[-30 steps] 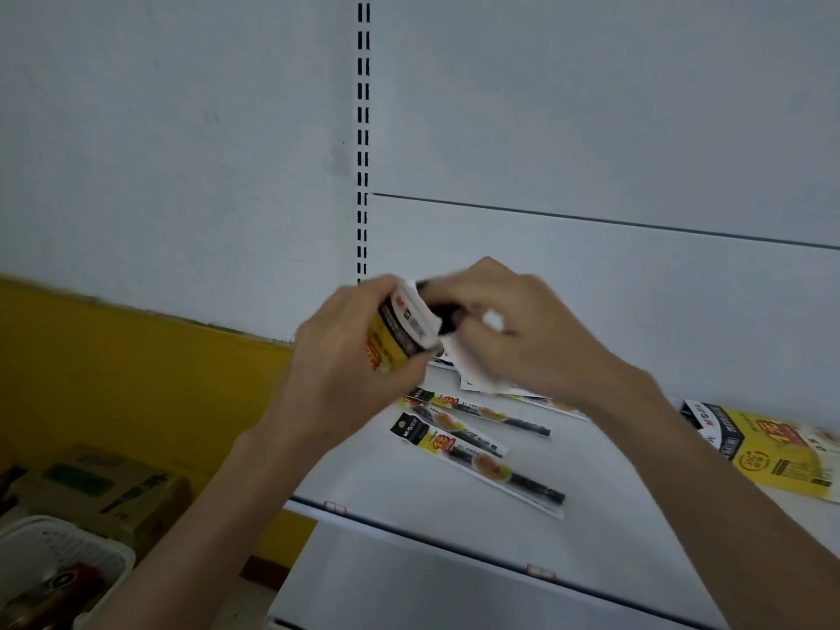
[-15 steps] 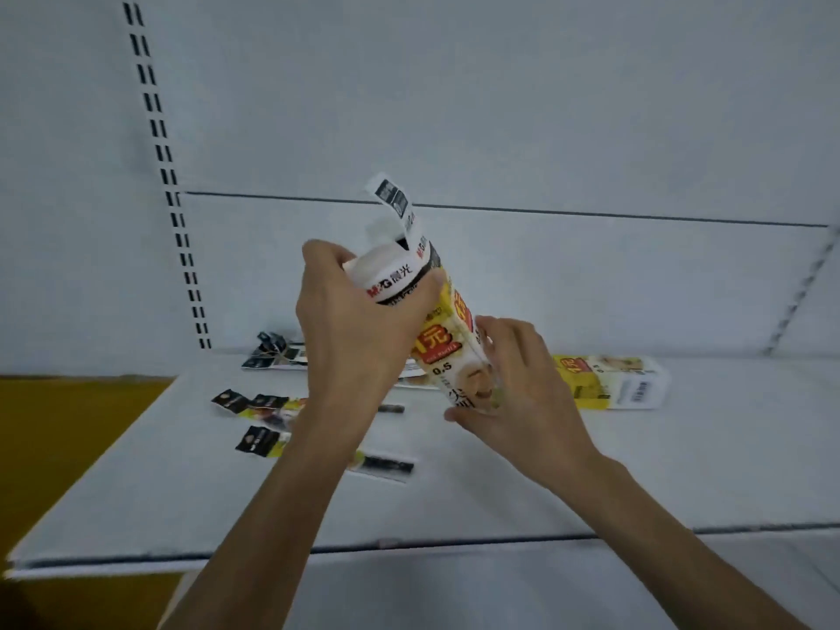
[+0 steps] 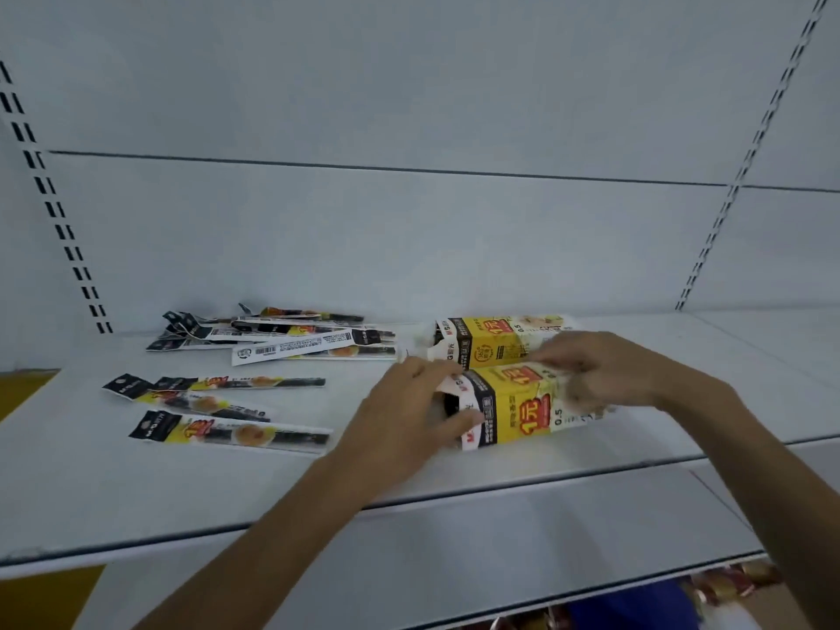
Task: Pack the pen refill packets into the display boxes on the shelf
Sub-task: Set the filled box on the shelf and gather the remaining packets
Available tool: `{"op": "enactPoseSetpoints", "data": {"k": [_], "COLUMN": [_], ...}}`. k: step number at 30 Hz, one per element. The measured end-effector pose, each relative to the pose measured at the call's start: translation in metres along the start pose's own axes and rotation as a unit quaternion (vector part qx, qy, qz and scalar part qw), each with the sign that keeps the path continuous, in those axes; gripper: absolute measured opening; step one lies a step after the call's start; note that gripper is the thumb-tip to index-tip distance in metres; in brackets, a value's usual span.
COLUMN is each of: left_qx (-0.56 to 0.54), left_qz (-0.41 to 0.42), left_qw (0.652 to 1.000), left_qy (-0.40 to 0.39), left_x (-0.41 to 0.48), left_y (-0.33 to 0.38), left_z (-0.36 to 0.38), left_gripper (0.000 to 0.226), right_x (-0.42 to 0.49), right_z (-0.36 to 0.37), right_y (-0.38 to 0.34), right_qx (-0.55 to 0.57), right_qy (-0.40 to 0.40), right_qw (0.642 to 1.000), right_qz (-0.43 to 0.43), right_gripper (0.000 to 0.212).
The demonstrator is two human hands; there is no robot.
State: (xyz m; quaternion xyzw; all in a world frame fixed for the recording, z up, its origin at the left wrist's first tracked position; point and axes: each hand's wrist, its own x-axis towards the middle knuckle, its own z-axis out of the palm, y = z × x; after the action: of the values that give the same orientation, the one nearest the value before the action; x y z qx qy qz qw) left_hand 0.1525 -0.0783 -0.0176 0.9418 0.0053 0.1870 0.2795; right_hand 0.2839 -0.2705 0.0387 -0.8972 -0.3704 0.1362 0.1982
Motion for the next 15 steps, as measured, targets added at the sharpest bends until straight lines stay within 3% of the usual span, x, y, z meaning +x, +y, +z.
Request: {"op": "enactPoseSetpoints", "data": {"k": [2,4,6,7,8,10,11,13,15], "left_qx": [0.057,0.065,-0.017,-0.013,0.061,0.192,0.188,0.046,-0.069], "left_qz": [-0.011,-0.021,-0.047,-0.062,-0.069,-0.078,-0.077,-0.053,-0.047], "left_qw": [0.998,0.997,0.999,0.998,0.995,0.975,0.975,0.996,0.996], "left_qy": [0.032,0.027,0.012,0.014,0.025,0.080,0.094,0.047,-0.044], "left_x": [0.011,0.025,0.037,0.041,0.045,0.049,0.049,0.044,0.040], "left_y": [0.001,0.001,-0.001,-0.003,-0.005,-0.010,-0.011,-0.011,-0.012], "left_z": [0.008,0.006,0.003,0.005,0.006,0.011,0.013,0.014,0.013], "left_gripper": [0.049,0.042,0.033,0.037,0.042,0.048,0.054,0.067,0.087], "right_x": [0.004,0.005,0.004,0.005,0.009,0.018,0.021,0.026,0.032], "right_z": [0.010,0.014,0.010,0.008,0.006,0.007,0.009,0.012,0.013], "right_y": [0.013,0.024,0.027,0.028,0.029,0.033,0.033,0.034,0.035], "right_qx": [-0.098,-0.041,0.043,0.046,0.019,-0.037,-0.014,0.059,0.083], "right_qy": [0.096,0.164,0.210,0.231,0.247,0.235,0.218,0.218,0.234], "right_qw": [0.991,0.985,0.976,0.971,0.968,0.971,0.975,0.970,0.964], "right_qz": [-0.008,-0.021,-0.045,-0.045,-0.036,0.014,0.050,0.087,0.093], "right_gripper": [0.052,0.044,0.031,0.026,0.024,0.042,0.049,0.048,0.038]}}
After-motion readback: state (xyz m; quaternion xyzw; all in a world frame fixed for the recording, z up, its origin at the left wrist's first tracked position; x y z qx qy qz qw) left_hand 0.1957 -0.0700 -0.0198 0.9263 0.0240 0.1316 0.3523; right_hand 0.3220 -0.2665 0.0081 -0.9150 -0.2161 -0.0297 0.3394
